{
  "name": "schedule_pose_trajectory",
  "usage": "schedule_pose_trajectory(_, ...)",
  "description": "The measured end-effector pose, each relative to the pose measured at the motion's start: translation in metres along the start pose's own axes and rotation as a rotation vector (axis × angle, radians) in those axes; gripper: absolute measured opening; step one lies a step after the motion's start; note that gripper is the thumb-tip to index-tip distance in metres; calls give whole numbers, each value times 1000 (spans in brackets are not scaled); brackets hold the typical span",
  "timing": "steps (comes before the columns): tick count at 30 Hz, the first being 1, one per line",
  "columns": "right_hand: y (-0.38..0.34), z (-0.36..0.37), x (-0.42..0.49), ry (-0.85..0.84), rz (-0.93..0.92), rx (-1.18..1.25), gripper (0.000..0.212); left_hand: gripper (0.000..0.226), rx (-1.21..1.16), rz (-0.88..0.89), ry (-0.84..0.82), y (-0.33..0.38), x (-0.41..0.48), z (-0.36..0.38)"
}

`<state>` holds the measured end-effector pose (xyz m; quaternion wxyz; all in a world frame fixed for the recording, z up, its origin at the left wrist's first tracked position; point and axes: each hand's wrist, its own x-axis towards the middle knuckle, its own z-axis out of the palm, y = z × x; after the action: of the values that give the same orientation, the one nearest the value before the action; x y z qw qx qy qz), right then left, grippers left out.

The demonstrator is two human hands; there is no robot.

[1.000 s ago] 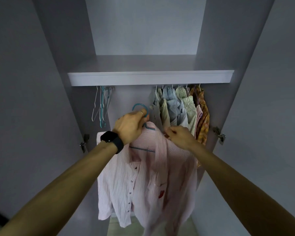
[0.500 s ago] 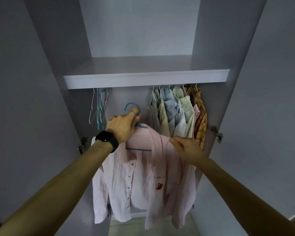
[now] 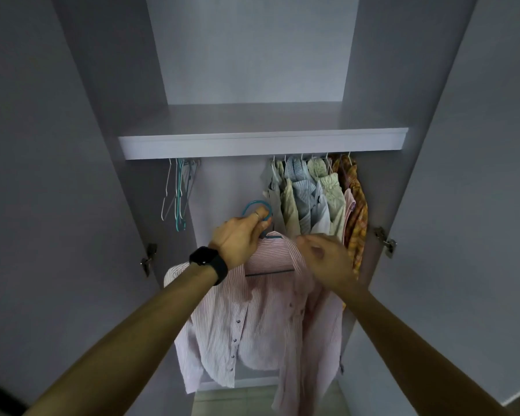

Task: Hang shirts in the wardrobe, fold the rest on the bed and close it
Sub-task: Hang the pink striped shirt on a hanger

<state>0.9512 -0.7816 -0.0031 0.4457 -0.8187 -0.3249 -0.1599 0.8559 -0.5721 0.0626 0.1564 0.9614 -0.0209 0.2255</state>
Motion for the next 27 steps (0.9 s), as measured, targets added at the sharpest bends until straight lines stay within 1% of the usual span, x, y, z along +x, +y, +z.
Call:
schedule_pose_trajectory(2, -11, 5, -5, -51, -134, -126, 24, 22, 12, -11, 30, 2, 2, -2)
schedule_pose_trajectory(4, -13, 4, -5, -55, -250, -275, 20, 22, -16, -42, 24, 2, 2, -4)
schedule_pose_trajectory(6, -20, 1, -1, -54, -273, -240, 20, 19, -62, -43, 9, 3, -1, -4)
schedule_pose_trajectory(8, -31, 1, 7, -67, -227, -99, 30, 16, -60, 13, 43, 6, -2, -2)
schedule_pose_trajectory(10, -39, 1, 20, -126, -109, -10, 39, 14, -25, 43, 92, 11, 0, -1)
schedule_pose_trajectory(12, -41, 0, 30, -271, 22, -44, 50, 12, -40, 29, 100, 14, 1, -1)
schedule_pose_trajectory(13, -41, 0, 29, -329, 56, -75, 53, 11, -43, 11, 86, 14, 0, 0)
schedule_pose_trajectory(14, -38, 0, 27, -349, 58, -67, 50, 11, -38, -11, 73, 12, -1, 0)
schedule_pose_trajectory(16, -33, -3, 18, -267, -15, 17, 27, 13, -30, -59, 69, 7, -4, 1)
schedule_pose_trajectory(17, -31, -5, 12, -235, -82, 28, 26, 14, -31, -85, 81, 3, -6, 0)
schedule_pose_trajectory(18, -27, -6, 9, -233, -166, 4, 32, 14, -34, -104, 94, 1, -6, -1)
schedule_pose_trajectory(20, -22, -3, 7, -257, -289, -178, 32, 14, -21, -122, 107, -1, -5, -1)
schedule_pose_trajectory(21, -22, -2, 6, -253, -300, -245, 30, 13, -15, -128, 108, -1, -5, 0)
schedule_pose_trajectory(23, -23, 1, 9, -259, -282, -259, 27, 11, -14, -139, 119, 0, -5, 3)
schedule_pose_trajectory(25, -26, 3, 12, -315, -281, -256, 29, 11, -16, -146, 126, 1, -5, 6)
schedule_pose_trajectory(27, -24, 8, 14, -378, -283, -311, 30, 13, -8, -153, 119, 0, -4, 10)
